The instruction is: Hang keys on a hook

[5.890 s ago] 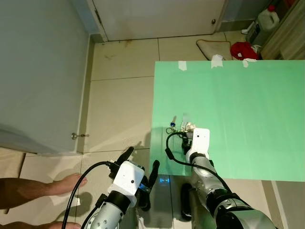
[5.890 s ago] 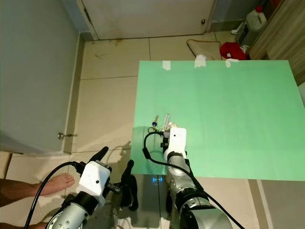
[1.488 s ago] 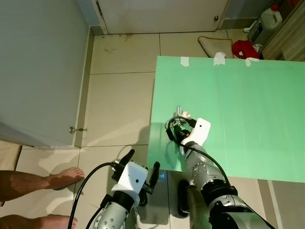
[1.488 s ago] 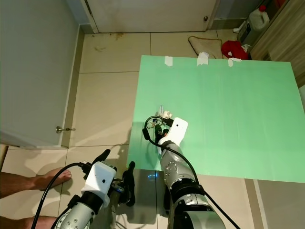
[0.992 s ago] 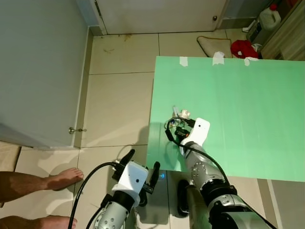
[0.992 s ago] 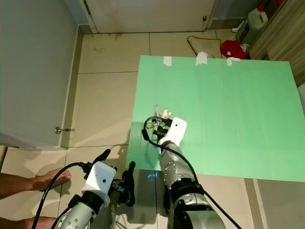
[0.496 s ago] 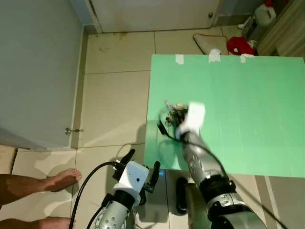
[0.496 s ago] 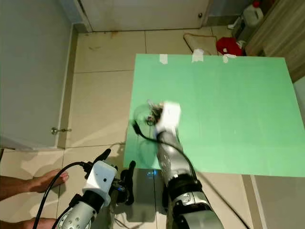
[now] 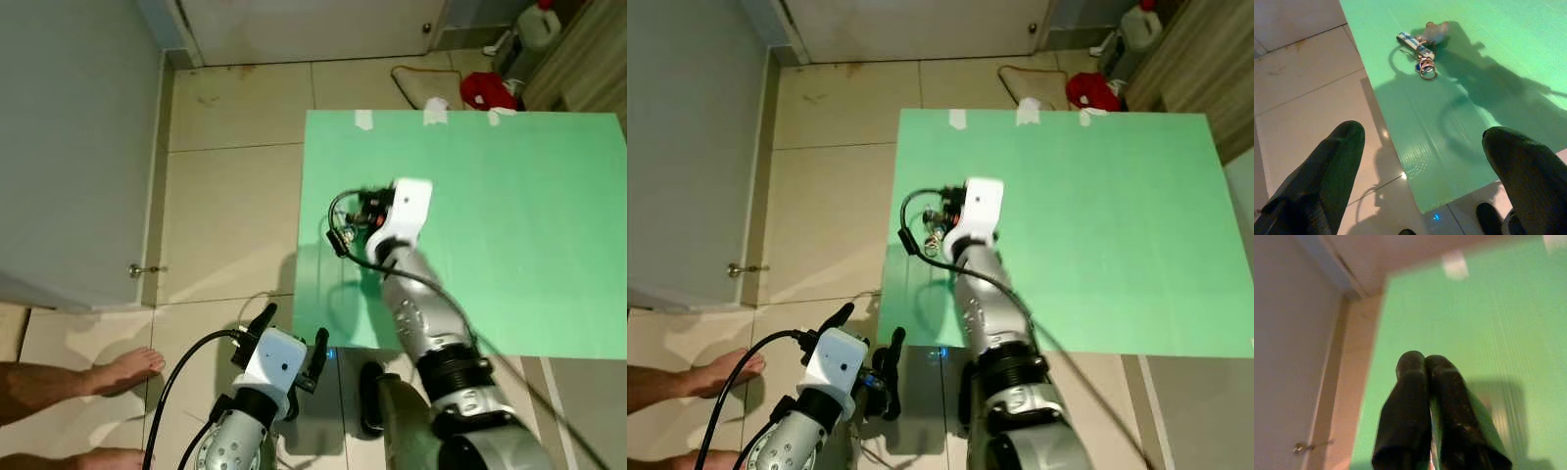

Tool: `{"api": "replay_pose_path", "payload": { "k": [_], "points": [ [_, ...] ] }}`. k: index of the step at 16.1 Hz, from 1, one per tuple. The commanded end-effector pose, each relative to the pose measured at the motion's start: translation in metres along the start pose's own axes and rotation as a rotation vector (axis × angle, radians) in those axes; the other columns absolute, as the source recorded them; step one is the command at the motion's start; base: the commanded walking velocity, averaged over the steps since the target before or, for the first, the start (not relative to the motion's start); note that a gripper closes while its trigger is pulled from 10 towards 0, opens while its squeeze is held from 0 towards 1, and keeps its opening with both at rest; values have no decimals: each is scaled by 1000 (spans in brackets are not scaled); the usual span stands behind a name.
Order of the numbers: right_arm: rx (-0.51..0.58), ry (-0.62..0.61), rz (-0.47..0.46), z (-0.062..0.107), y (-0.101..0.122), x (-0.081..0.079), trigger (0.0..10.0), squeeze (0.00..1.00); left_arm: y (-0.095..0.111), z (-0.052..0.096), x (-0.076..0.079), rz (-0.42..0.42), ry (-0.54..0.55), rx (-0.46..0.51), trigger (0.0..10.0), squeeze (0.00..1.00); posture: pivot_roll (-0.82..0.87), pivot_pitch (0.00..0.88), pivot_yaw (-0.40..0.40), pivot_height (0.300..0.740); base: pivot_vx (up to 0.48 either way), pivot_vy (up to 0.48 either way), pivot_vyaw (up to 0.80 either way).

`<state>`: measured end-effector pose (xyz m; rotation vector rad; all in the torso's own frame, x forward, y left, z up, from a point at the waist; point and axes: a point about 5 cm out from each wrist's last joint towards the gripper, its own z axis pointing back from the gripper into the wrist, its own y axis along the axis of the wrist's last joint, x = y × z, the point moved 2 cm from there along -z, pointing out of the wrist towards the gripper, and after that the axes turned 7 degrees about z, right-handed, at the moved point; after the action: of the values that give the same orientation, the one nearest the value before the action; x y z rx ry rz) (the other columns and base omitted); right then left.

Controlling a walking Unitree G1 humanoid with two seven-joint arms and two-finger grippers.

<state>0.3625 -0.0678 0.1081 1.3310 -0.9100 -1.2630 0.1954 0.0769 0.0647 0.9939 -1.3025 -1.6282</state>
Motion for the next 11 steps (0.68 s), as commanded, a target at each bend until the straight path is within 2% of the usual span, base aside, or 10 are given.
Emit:
{"api": "replay_pose_path", "payload": {
  "k": [1,3,5,6,8,9,11],
  "points": [
    [-91,-24,-45,5,-24,0,10000,1000,-12,5,3,-15,8,-54,10000,0,113,383,26,740,0,0,0],
    [-82,6,-24,8,-25,-6,10000,1000,-15,5,-5,-26,51,-71,10000,0,111,381,27,740,0,0,0],
    [-61,83,64,12,-24,-10,10000,1000,-22,2,-33,-39,165,-108,10000,0,79,368,17,740,0,0,0],
    [-38,119,141,19,-23,-7,10000,0,-18,-4,-58,-86,236,-95,10000,0,56,362,11,740,0,0,0],
    [-37,138,230,36,-29,12,10000,0,-4,-23,-91,-147,283,-43,10000,0,-17,333,-8,740,0,0,0],
    [-45,142,249,42,-32,17,10000,0,-2,-27,-98,-146,291,-35,10000,0,-26,329,-8,740,0,0,0],
    [-74,121,373,72,-42,53,10000,0,10,-49,-131,-163,314,-4,10000,0,-138,290,-5,740,0,0,0]
  ]
}}
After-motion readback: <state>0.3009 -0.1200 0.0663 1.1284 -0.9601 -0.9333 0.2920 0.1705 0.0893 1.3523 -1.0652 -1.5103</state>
